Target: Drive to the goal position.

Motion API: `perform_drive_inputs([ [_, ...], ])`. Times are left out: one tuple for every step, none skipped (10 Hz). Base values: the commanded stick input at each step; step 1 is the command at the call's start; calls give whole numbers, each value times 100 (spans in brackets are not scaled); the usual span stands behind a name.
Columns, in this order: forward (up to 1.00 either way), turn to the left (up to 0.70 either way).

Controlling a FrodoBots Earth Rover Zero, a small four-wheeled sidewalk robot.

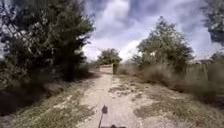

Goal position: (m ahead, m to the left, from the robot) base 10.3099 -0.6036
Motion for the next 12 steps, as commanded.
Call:
perform_drive_inputs([
  [100,0],
  [100,0],
  [100,0],
  [100,0],
  [100,0],
  [100,0],
  [100,0],
  [100,0],
  [100,0],
  [100,0],
  [100,0],
  [100,0],
])
